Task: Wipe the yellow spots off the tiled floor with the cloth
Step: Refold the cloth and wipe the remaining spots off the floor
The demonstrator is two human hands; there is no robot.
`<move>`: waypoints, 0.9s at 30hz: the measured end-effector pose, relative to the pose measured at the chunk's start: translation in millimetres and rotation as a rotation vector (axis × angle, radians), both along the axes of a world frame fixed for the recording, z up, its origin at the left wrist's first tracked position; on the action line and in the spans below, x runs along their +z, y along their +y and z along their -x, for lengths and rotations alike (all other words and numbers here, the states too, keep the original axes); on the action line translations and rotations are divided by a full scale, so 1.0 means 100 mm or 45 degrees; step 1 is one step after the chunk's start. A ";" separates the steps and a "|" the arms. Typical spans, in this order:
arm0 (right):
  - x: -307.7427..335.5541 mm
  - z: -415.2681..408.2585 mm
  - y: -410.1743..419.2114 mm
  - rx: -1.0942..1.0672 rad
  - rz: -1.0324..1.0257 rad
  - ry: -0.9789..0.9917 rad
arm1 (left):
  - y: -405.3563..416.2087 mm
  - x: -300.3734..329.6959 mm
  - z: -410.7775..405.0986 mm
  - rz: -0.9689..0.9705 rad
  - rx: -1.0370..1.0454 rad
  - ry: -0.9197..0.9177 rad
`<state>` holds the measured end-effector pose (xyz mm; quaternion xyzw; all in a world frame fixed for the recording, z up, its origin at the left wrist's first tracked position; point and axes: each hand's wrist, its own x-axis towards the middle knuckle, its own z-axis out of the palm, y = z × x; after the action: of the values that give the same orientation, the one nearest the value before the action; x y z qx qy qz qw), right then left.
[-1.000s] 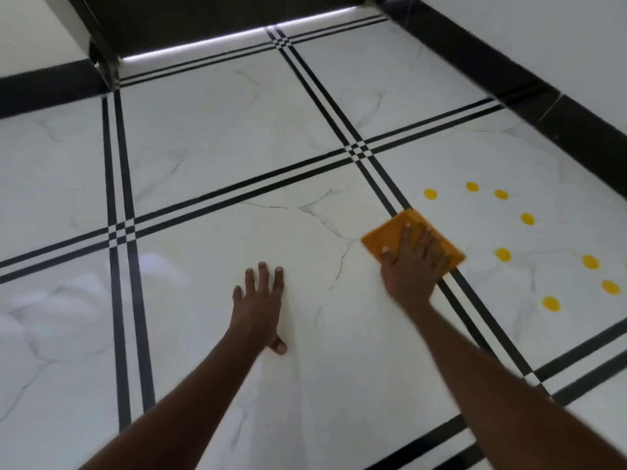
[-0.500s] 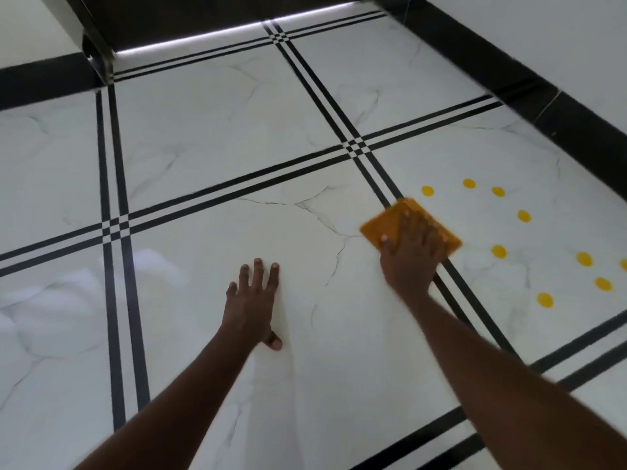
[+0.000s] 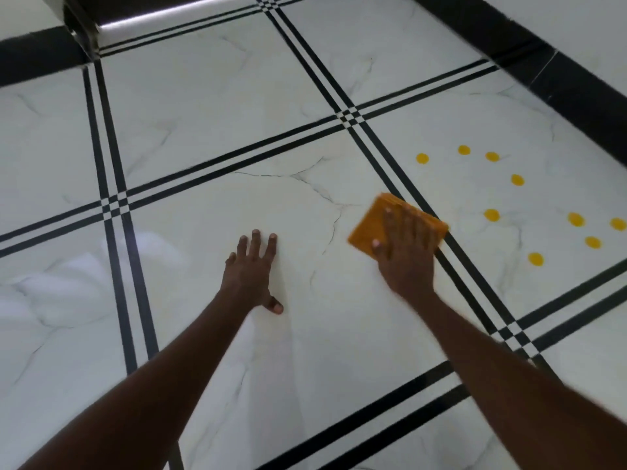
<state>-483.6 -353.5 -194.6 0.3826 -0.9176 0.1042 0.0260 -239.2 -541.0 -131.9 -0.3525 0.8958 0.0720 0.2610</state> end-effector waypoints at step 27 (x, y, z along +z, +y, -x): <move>0.01 -0.14 0.71 -0.027 -0.155 -0.182 | 0.78 -0.38 0.84 0.057 -0.238 0.307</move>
<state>-469.3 -282.7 -193.8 0.3654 -0.9258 0.0748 -0.0618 -322.8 -462.6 -169.7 -0.2621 0.9509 0.0692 0.1492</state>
